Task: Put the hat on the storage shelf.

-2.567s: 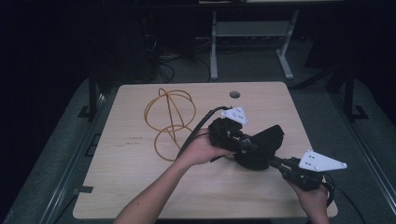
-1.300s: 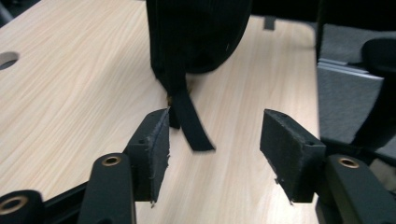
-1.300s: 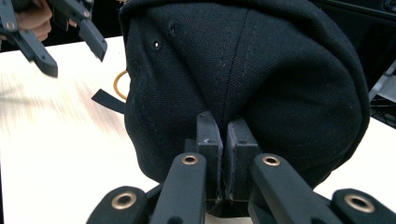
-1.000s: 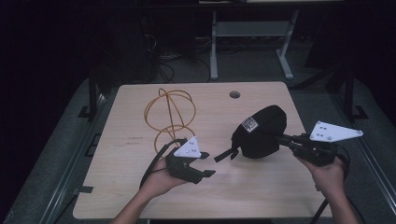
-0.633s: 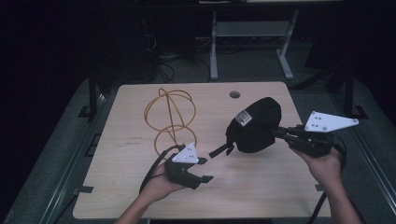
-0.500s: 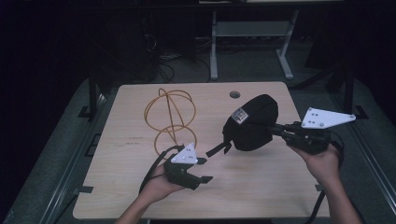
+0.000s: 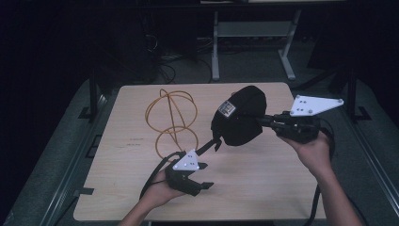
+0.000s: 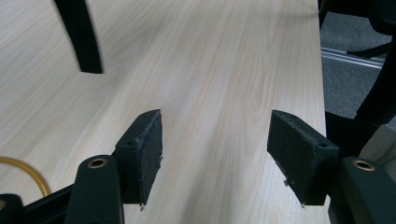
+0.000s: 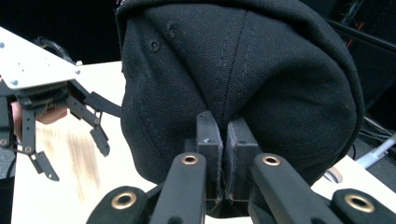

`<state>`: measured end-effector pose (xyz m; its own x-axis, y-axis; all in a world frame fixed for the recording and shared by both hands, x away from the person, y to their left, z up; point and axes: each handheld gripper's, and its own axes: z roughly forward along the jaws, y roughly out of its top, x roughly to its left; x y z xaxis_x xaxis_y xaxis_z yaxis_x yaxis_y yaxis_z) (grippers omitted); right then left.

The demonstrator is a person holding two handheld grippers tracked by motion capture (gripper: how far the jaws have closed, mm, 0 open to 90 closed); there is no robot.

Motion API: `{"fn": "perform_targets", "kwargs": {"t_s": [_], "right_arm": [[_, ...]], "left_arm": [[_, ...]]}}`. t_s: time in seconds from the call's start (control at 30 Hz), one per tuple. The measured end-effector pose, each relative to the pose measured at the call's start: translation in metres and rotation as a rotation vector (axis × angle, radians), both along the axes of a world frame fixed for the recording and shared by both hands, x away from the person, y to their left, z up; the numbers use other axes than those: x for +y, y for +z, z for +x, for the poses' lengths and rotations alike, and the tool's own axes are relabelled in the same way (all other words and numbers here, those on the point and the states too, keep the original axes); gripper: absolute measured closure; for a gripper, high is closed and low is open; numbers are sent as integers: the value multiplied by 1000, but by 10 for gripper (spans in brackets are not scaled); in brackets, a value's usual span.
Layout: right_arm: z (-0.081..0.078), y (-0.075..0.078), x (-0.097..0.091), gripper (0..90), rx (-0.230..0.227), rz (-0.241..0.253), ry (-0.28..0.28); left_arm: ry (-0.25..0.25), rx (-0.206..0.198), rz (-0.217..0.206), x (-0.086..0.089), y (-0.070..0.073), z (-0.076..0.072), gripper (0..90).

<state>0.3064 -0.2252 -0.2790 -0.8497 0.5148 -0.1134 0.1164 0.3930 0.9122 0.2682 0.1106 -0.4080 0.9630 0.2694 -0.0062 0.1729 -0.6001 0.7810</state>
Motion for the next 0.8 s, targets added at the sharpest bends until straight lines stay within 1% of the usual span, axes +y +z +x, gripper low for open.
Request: {"fn": "perform_targets", "kwargs": {"t_s": [0.03,0.33,0.4,0.47,0.57,0.67,0.8], "right_arm": [[1,2,2,862,0,3,3],[8,17,18,861,-21,-7,39],[9,20,21,861,-25,-7,45],[10,23,24,861,-27,-8,53],[11,28,29,861,-26,-5,59],[13,33,34,861,-30,-11,68],[15,39,42,861,-30,-13,89]], "left_arm": [[-3,0,5,0,-1,0,350],[1,4,-1,-1,-5,-2,339],[-1,6,3,-2,-6,-2,338],[-3,-1,19,-3,-7,-3,333],[-6,-5,12,-4,-7,-3,332],[-5,1,4,-4,-7,-4,330],[-13,-8,4,-4,-6,-4,329]]}}
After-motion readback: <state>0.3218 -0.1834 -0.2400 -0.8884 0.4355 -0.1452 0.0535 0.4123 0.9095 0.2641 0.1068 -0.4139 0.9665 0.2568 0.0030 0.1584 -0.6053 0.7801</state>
